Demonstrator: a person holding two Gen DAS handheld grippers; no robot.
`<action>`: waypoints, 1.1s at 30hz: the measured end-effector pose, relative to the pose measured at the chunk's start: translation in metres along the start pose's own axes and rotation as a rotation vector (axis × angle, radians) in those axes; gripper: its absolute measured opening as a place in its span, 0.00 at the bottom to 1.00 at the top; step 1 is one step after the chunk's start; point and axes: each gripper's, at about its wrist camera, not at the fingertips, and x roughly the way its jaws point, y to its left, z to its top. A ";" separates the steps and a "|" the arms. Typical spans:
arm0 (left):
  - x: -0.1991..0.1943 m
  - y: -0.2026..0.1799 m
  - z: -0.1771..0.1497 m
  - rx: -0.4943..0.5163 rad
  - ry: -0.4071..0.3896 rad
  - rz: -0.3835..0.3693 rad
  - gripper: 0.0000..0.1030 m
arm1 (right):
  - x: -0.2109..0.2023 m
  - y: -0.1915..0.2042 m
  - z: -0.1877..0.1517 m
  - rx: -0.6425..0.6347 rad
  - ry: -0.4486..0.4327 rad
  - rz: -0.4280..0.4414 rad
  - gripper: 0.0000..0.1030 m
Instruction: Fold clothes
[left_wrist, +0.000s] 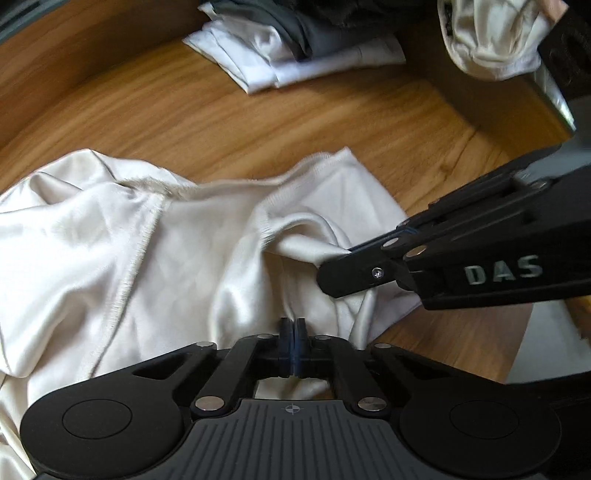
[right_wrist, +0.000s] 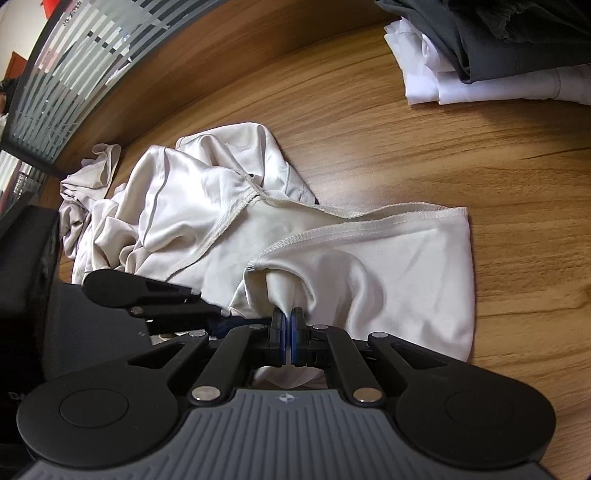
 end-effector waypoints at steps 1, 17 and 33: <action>-0.005 0.005 0.001 -0.028 -0.014 -0.023 0.02 | 0.000 0.000 0.001 -0.011 -0.002 -0.014 0.03; -0.050 0.099 -0.039 -0.659 -0.194 -0.326 0.02 | 0.008 0.007 0.002 -0.156 0.015 -0.129 0.22; -0.061 0.122 -0.072 -0.792 -0.233 -0.290 0.02 | -0.007 -0.009 0.001 0.039 -0.014 0.042 0.31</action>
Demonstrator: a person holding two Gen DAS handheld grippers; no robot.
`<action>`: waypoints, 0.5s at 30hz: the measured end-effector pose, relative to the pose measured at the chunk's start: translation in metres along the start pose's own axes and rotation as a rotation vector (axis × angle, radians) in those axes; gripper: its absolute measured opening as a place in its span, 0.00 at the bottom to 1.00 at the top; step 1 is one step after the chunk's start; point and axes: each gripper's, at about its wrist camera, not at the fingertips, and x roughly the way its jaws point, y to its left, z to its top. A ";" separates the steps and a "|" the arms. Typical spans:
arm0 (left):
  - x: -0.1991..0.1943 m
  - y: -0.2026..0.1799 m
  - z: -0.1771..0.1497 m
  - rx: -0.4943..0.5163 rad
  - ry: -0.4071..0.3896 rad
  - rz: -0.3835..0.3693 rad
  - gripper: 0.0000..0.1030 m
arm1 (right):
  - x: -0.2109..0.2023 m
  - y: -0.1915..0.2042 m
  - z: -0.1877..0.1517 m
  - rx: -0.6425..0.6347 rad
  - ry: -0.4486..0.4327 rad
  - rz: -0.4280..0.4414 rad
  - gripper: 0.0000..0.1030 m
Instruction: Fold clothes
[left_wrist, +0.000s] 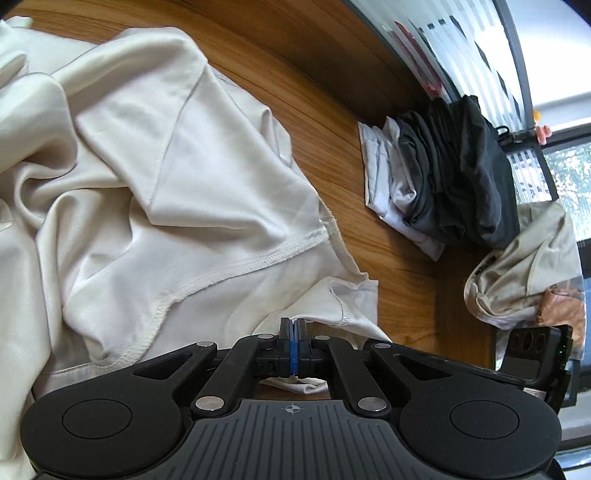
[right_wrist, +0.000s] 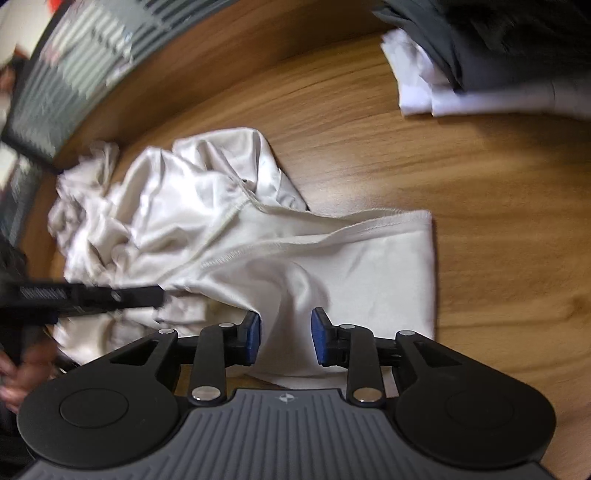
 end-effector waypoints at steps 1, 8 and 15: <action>-0.001 0.001 0.000 -0.003 -0.002 -0.001 0.02 | 0.000 0.001 0.000 0.000 0.000 -0.007 0.31; -0.009 0.004 -0.002 0.027 -0.020 0.049 0.02 | 0.003 0.010 -0.006 -0.077 0.002 -0.036 0.31; -0.011 0.005 -0.005 0.108 -0.015 0.155 0.02 | -0.012 0.009 -0.007 -0.033 -0.012 0.108 0.31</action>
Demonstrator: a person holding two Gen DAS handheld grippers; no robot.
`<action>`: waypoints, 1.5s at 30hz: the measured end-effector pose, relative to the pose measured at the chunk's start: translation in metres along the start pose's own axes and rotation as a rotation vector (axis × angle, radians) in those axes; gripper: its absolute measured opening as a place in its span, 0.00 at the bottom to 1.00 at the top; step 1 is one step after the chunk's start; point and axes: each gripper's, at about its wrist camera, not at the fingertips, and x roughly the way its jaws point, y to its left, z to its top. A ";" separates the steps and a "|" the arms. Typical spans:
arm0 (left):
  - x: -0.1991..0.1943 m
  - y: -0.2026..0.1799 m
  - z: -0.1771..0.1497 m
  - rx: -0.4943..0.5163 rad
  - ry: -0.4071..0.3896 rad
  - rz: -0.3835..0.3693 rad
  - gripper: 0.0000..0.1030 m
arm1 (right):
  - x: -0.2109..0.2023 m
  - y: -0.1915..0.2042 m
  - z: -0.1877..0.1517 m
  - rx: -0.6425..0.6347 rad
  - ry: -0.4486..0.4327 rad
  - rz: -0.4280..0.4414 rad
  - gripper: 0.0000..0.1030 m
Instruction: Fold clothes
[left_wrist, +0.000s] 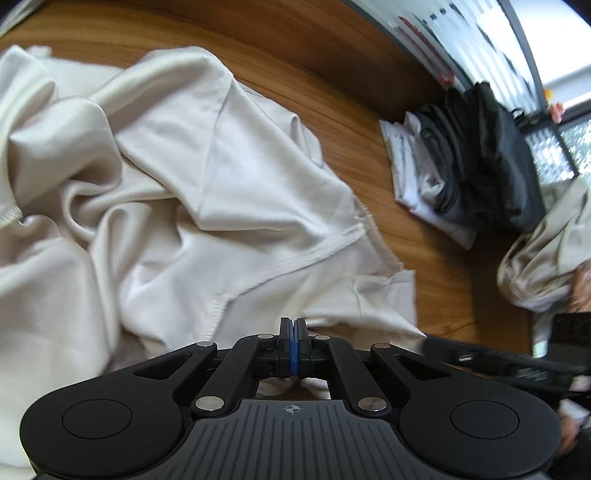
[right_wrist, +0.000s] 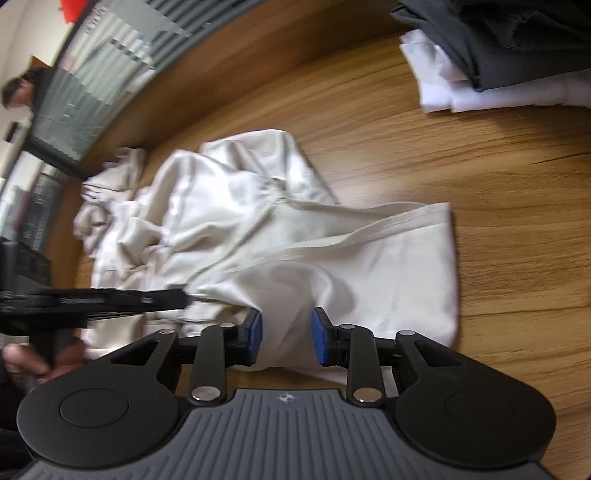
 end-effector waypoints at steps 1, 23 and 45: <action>0.001 0.000 0.000 0.014 0.004 0.020 0.02 | -0.003 0.000 0.000 0.009 -0.007 0.032 0.31; -0.014 -0.076 -0.019 0.450 0.018 0.131 0.05 | 0.039 0.005 -0.012 -0.252 0.120 -0.262 0.24; 0.055 -0.082 -0.031 0.596 0.106 0.300 0.34 | 0.046 0.008 -0.013 -0.271 0.136 -0.278 0.24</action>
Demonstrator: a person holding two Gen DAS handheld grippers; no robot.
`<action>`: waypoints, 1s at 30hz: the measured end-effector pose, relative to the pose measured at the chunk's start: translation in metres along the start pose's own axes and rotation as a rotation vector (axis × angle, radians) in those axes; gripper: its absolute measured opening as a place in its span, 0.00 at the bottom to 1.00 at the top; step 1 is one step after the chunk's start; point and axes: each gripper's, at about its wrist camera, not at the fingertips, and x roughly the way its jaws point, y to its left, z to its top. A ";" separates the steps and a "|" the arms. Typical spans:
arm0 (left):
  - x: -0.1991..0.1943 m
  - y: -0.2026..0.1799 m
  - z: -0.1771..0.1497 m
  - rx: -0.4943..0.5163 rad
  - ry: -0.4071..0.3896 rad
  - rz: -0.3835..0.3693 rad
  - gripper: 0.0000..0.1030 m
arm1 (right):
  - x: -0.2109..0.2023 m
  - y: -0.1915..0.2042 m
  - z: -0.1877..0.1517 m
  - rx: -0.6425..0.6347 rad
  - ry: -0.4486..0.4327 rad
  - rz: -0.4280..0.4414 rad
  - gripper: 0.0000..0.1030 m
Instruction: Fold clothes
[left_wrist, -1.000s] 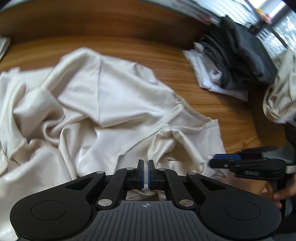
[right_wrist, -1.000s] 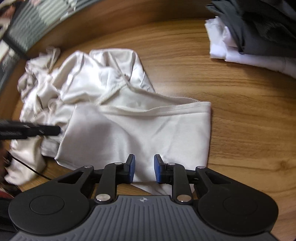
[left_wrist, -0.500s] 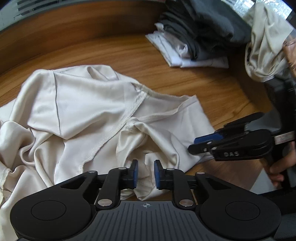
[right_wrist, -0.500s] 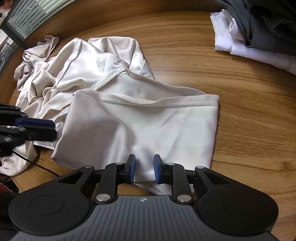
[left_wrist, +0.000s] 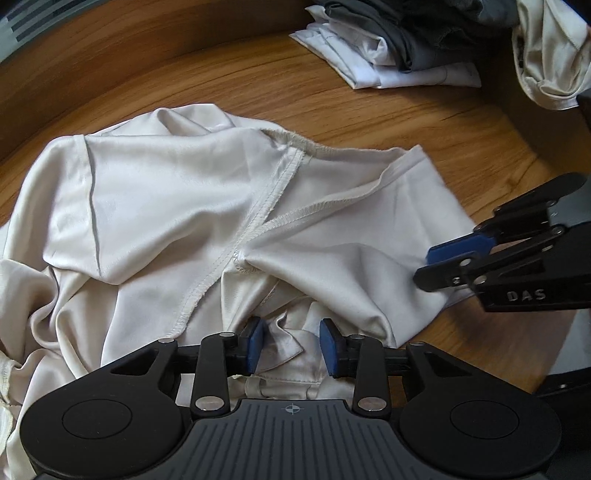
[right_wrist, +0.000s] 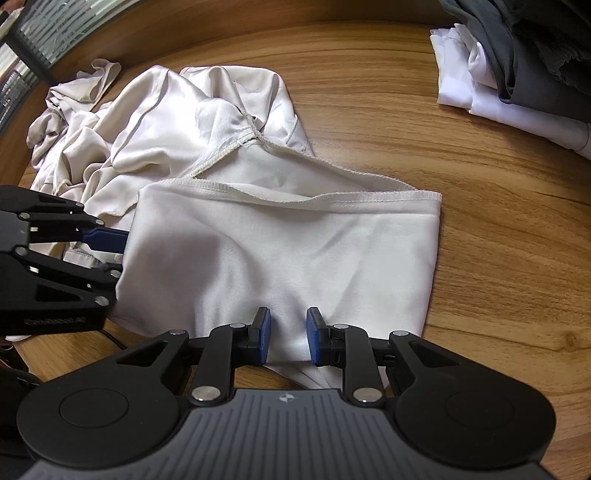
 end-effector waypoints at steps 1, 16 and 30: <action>0.000 0.002 -0.001 -0.008 -0.007 0.003 0.31 | 0.000 0.000 0.000 0.000 0.000 -0.001 0.24; -0.048 0.080 -0.024 -0.379 -0.151 -0.049 0.07 | 0.001 0.004 0.003 -0.020 0.019 -0.023 0.23; -0.057 0.085 -0.041 -0.334 -0.127 0.017 0.09 | 0.002 0.007 0.005 -0.035 0.031 -0.040 0.22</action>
